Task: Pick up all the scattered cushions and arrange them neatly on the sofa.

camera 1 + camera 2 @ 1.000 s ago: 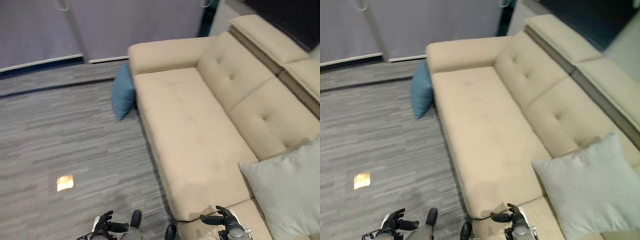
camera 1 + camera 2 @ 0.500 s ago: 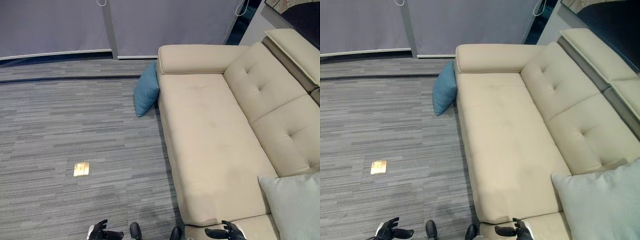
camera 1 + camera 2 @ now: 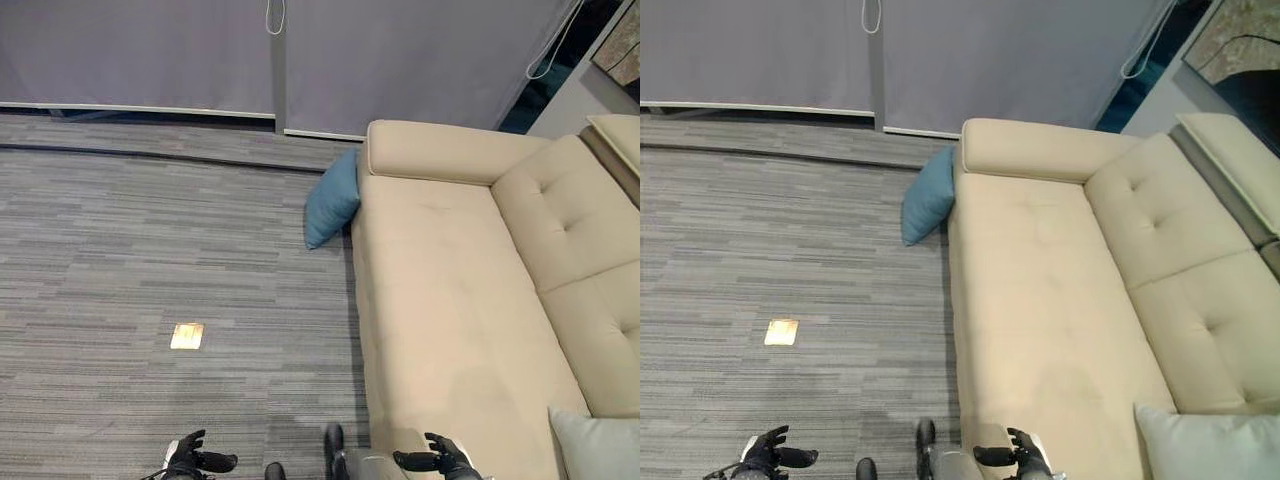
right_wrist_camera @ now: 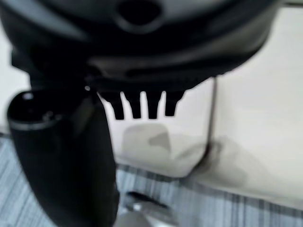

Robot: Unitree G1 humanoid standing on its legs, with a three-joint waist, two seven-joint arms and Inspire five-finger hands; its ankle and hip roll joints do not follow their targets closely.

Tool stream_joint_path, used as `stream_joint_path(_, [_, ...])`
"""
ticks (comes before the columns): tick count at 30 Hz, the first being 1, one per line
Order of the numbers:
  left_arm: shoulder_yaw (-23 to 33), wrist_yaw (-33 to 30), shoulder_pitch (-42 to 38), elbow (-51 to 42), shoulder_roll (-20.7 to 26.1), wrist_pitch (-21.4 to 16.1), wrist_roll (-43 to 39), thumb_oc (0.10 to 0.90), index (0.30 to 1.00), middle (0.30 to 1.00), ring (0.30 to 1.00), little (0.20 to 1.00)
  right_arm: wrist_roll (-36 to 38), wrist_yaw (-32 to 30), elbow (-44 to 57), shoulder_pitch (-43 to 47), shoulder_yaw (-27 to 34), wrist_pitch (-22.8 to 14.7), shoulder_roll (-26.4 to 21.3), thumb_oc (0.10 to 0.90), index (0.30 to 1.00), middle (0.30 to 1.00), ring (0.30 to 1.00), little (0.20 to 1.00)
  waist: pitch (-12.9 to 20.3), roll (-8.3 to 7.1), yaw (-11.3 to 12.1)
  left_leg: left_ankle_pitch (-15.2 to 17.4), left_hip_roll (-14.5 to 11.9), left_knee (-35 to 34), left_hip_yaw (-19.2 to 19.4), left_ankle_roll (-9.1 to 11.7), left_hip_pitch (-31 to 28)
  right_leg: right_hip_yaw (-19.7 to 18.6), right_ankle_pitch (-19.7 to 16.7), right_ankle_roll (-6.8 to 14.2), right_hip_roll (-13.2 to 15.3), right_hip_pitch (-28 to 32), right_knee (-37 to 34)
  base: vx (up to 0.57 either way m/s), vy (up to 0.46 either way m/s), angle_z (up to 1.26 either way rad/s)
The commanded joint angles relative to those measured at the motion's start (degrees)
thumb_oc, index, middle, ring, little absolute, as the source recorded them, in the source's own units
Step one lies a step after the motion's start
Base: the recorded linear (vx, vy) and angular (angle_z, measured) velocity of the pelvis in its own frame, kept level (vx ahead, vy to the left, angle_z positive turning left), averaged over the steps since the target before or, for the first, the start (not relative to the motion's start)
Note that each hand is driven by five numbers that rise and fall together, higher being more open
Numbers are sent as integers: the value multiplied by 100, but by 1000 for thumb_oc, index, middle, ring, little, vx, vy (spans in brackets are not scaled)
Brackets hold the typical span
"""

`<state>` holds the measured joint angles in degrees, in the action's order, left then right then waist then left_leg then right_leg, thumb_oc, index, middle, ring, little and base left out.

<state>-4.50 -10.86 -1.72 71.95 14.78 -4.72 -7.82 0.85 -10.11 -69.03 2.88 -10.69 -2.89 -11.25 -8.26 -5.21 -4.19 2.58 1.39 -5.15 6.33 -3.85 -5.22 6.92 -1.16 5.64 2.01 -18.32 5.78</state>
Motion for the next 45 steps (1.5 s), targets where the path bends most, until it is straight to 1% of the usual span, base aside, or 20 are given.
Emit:
stream_joint_path(1, [-93, -88, -30, -89, 150, -158, 132, 800, 900, 900, 900, 900, 16, -140, -28, -43, 71, -111, -315, 800, 900, 900, 900, 900, 149, -130, -49, 731, 205, 620, -405, 356, -37, -1, -49, 158, -28, 767, 30, 185, -69, 57])
stream_joint_path(2, [-93, -88, -28, -91, 149, -158, 132, 800, 900, 900, 900, 900, 16, -140, -28, -44, 70, -112, -315, 800, 900, 900, 900, 900, 147, -127, -56, 740, 203, 634, -413, 357, -34, 7, -49, 158, -28, 775, 26, 163, -82, 77])
stream_joint_path(4, [-79, -96, 10, -93, 108, -144, 114, 800, 900, 900, 900, 900, 45, -150, -65, -109, 113, -134, -352, 800, 900, 900, 900, 900, 184, -162, -64, 875, 141, 1182, -232, 555, 99, 191, 10, 112, 27, 1067, -150, 139, -92, 70])
stream_joint_path(5, [-79, -96, 10, -93, 108, -144, 114, 800, 900, 900, 900, 900, 45, -150, -65, -109, 113, -134, -352, 800, 900, 900, 900, 900, 185, -162, -65, 877, 140, 1184, -233, 555, 101, 191, 10, 112, 27, 1066, -150, 121, -116, 47])
stream_joint_path(6, [-92, -84, -14, -140, 98, -130, 23, 800, 900, 900, 900, 900, 98, -151, -96, -83, 142, -113, -400, 800, 900, 900, 900, 900, 131, -255, -27, 697, -5, 2157, -9, 717, 559, 249, 35, 47, 106, 1281, -227, 98, -110, 31])
stream_joint_path(7, [-94, -75, -34, -164, 103, -121, -45, 800, 900, 900, 900, 900, 112, -151, -138, -56, 95, -81, -438, 800, 900, 900, 900, 900, 93, -317, 34, 619, -148, 2434, 193, 701, 872, 269, 118, -34, 135, 1405, -243, 123, -126, 32])
stream_joint_path(9, [-103, -55, -12, -171, 113, -104, -62, 800, 900, 900, 900, 900, 113, -160, -150, -45, 80, -61, -460, 800, 900, 900, 900, 900, 125, -379, 83, 654, -231, 2235, 281, 645, 1064, 267, 177, -47, 146, 1505, -296, 100, -52, 5])
stream_joint_path(10, [-105, -58, 22, -175, 136, -93, -30, 800, 900, 900, 900, 900, 120, -161, -105, -62, 87, -70, -468, 800, 900, 900, 900, 900, 153, -366, 106, 490, -296, 1948, 289, 636, 1133, 278, 222, -38, 101, 1555, -306, 107, -32, -12])
stream_joint_path(12, [-55, -39, 41, -153, 147, -91, -57, 800, 900, 900, 900, 900, 145, -163, -108, -39, 130, -72, -481, 800, 900, 900, 900, 900, 182, -317, 127, 335, -356, 1499, 256, 695, 1012, 256, 285, -51, 38, 1589, -287, 92, -5, -5])
stream_joint_path(14, [-59, -19, 90, -158, 145, -71, -14, 800, 900, 900, 900, 900, 107, -161, -125, -87, 134, -72, -449, 800, 900, 900, 900, 900, 259, -295, 99, 259, -338, 1156, 247, 716, 790, 235, 294, -47, -35, 1654, -315, 110, 24, -15])
stream_joint_path(19, [-17, 13, 272, -108, 107, -47, 62, 800, 900, 900, 900, 900, 43, -160, -164, -154, 92, -77, -409, 800, 900, 900, 900, 900, 405, -295, 97, 227, -238, 692, 292, 665, 318, 87, 242, -18, -95, 1864, -517, 77, 47, -23])
stream_joint_path(25, [-3, 17, 367, -69, 110, -27, 124, 800, 900, 900, 900, 900, -7, -134, -175, -188, 72, -65, -379, 800, 900, 900, 900, 900, 457, -262, 95, 226, -199, 458, 285, 620, 110, 8, 208, 33, -100, 1979, -627, 20, 34, -4])
stream_joint_path(26, [105, 37, 230, 280, -168, -52, -113, 800, 900, 900, 900, 900, -1050, -310, -563, 285, -395, 196, -650, 800, 900, 900, 900, 900, 496, 108, 359, -64, -32, 50, -529, 548, 263, -526, 132, 147, 72, 2025, -1046, 0, 0, 0])
stream_joint_path(30, [96, 85, 203, 251, -145, -56, -147, 800, 900, 900, 900, 900, -929, -274, -527, 303, -354, 175, -656, 800, 900, 900, 900, 900, 502, 123, 347, -95, -48, 20, -585, 579, 238, -502, 165, 117, 40, 2080, -1064, 27, -33, 6])
stream_joint_path(31, [1, 126, 167, 183, -99, -52, -95, 800, 900, 900, 900, 900, -815, -258, -438, 288, -340, 124, -696, 800, 900, 900, 900, 900, 487, 130, 328, -115, -86, 15, -659, 619, 237, -459, 208, 72, 2, 2103, -1060, 16, -48, 18])
stream_joint_path(37, [-61, 156, 101, 124, -72, -35, -147, 800, 900, 900, 900, 900, -811, -256, -447, 306, -386, 131, -714, 800, 900, 900, 900, 900, 410, 116, 324, -133, -134, 88, -781, 675, 264, -381, 297, -12, -47, 2096, -987, -1, -55, 17])
stream_joint_path(40, [-120, 164, -36, 65, -49, -49, -361, 800, 900, 900, 900, 900, -711, -281, -394, 375, -380, 117, -773, 800, 900, 900, 900, 900, 116, 3, 364, 36, -75, 1100, -868, 810, 937, -187, 408, -129, 28, 1912, -730, -107, -84, 65])
stream_joint_path(42, [-142, 163, -71, 53, -55, -46, -376, 800, 900, 900, 900, 900, -685, -284, -390, 386, -363, 115, -782, 800, 900, 900, 900, 900, 80, -17, 368, 65, -55, 1285, -822, 833, 1064, -102, 426, -147, 53, 1914, -719, -14, -36, 69])
stream_joint_path(43, [-198, 142, -117, 51, -83, -46, -383, 800, 900, 900, 900, 900, -646, -305, -421, 379, -307, 147, -804, 800, 900, 900, 900, 900, 54, -43, 372, 35, -118, 1459, -424, 804, 1280, 147, 476, -148, 128, 1971, -732, 36, -4, 51])
stream_joint_path(45, [-214, 161, -103, 61, -66, -33, -335, 800, 900, 900, 900, 900, -607, -303, -445, 335, -291, 180, -802, 800, 900, 900, 900, 900, 83, -69, 380, -73, -264, 1456, 68, 714, 1493, 356, 508, -133, 174, 2050, -754, 87, 10, 86])
